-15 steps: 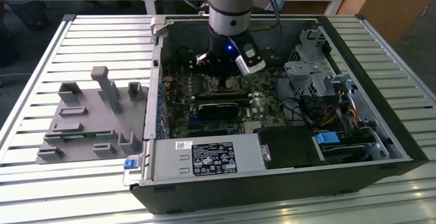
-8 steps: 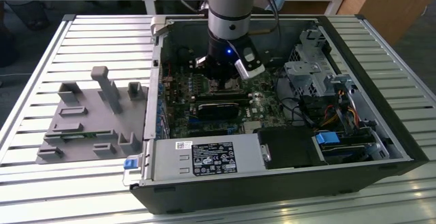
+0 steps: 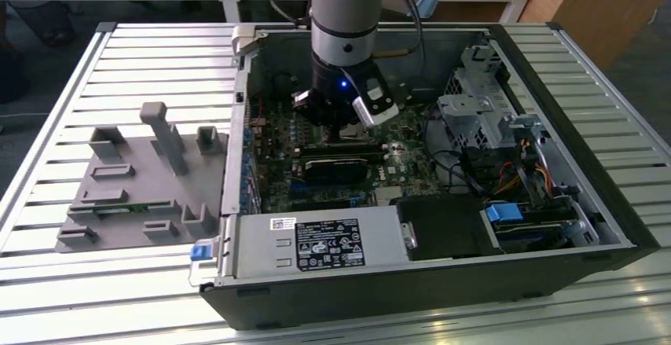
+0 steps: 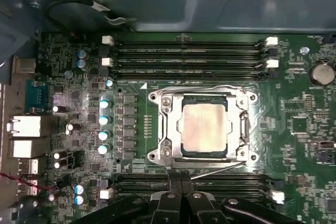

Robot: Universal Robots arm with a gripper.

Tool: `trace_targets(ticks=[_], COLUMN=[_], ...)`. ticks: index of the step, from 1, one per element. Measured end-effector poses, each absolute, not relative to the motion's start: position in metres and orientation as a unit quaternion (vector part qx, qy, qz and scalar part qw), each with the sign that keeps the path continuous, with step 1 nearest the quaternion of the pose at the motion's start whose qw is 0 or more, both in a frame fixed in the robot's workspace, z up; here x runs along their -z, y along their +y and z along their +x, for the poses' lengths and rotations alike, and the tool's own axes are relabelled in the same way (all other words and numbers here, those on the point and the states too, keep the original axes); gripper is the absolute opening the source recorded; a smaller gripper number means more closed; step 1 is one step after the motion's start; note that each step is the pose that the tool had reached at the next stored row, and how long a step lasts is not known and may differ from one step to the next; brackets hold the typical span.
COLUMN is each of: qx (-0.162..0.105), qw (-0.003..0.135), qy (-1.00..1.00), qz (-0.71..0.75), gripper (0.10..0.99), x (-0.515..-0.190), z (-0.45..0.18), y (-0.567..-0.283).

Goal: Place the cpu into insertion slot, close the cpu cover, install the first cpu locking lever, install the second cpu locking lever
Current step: 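Install the second cpu locking lever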

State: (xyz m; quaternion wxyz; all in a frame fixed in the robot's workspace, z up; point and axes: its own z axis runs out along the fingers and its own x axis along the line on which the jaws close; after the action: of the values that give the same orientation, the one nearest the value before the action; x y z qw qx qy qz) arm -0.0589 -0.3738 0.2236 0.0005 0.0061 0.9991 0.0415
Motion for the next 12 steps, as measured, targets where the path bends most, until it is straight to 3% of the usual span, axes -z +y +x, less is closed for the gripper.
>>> trace_targets(ticks=[6, 12], qx=[-0.045, -0.066], qw=[0.001, 0.0], qy=[0.999, 0.998], qz=[0.006, 0.006], gripper=[0.106, 0.106], x=[-0.2141, -0.2123], z=[-0.0617, -0.0643], y=[-0.3739, -0.3791])
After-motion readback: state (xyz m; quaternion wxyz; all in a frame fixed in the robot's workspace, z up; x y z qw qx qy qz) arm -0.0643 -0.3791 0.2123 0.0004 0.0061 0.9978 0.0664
